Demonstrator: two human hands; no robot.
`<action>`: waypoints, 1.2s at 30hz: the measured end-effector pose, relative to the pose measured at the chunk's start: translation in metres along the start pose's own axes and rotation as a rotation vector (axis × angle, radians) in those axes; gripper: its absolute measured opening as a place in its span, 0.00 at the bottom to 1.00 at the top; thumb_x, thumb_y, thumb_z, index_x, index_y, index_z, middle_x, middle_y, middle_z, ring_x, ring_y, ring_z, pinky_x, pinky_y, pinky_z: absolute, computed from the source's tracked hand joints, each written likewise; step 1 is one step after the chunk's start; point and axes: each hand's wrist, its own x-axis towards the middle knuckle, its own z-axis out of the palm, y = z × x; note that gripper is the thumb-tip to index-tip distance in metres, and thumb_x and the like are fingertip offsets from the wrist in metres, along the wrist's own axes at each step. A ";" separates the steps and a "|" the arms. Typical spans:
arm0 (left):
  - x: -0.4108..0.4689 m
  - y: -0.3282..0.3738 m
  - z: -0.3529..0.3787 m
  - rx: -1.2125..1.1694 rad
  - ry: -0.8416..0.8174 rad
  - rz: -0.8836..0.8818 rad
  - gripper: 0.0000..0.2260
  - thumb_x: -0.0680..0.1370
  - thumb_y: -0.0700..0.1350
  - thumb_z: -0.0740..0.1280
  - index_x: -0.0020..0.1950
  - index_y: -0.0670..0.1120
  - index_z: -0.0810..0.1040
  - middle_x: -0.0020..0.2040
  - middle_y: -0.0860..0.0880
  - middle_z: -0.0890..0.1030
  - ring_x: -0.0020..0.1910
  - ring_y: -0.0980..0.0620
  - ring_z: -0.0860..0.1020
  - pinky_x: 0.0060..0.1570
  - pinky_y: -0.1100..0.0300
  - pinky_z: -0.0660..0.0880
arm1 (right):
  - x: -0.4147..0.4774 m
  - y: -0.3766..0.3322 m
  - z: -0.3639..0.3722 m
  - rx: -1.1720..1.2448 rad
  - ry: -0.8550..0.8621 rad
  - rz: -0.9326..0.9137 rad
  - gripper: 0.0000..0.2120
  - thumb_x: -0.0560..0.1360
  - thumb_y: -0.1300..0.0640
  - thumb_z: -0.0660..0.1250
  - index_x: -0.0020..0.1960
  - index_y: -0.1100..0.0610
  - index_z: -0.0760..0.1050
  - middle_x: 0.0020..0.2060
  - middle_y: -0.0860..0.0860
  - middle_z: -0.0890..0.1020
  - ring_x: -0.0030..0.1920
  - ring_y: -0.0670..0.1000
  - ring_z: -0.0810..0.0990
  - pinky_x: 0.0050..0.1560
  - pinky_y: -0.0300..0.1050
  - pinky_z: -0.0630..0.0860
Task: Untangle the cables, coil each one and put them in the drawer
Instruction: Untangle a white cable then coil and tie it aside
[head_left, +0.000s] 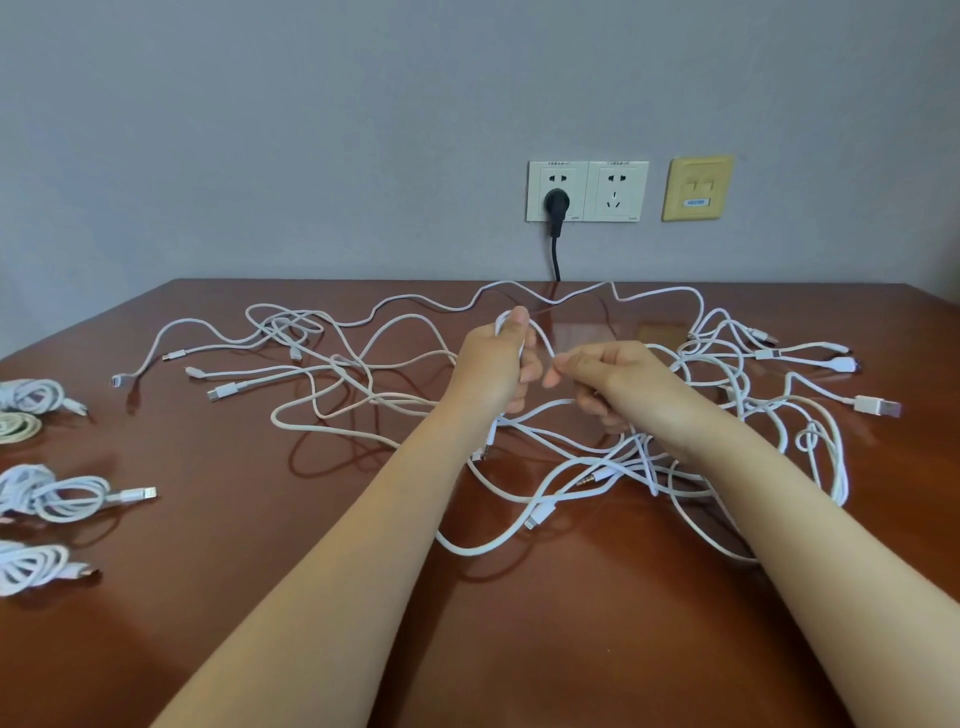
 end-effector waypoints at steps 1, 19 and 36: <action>0.000 -0.001 0.002 0.044 0.026 0.006 0.17 0.83 0.50 0.52 0.37 0.44 0.67 0.16 0.53 0.65 0.13 0.57 0.57 0.18 0.72 0.55 | 0.000 0.000 0.002 -0.024 -0.011 -0.004 0.15 0.80 0.57 0.57 0.38 0.58 0.75 0.19 0.51 0.63 0.18 0.45 0.55 0.20 0.34 0.55; 0.003 -0.006 0.001 0.417 0.214 0.248 0.18 0.82 0.50 0.53 0.34 0.48 0.68 0.25 0.50 0.72 0.28 0.47 0.71 0.37 0.58 0.67 | 0.001 -0.002 0.015 -0.158 0.042 0.025 0.20 0.79 0.48 0.59 0.30 0.55 0.73 0.15 0.44 0.64 0.16 0.43 0.60 0.19 0.30 0.57; 0.010 0.008 -0.012 -0.486 0.262 -0.107 0.19 0.84 0.50 0.48 0.34 0.46 0.60 0.15 0.55 0.58 0.12 0.58 0.55 0.15 0.72 0.55 | -0.001 -0.001 0.017 -0.263 -0.039 0.016 0.14 0.76 0.49 0.65 0.35 0.54 0.76 0.23 0.44 0.70 0.26 0.43 0.67 0.34 0.38 0.64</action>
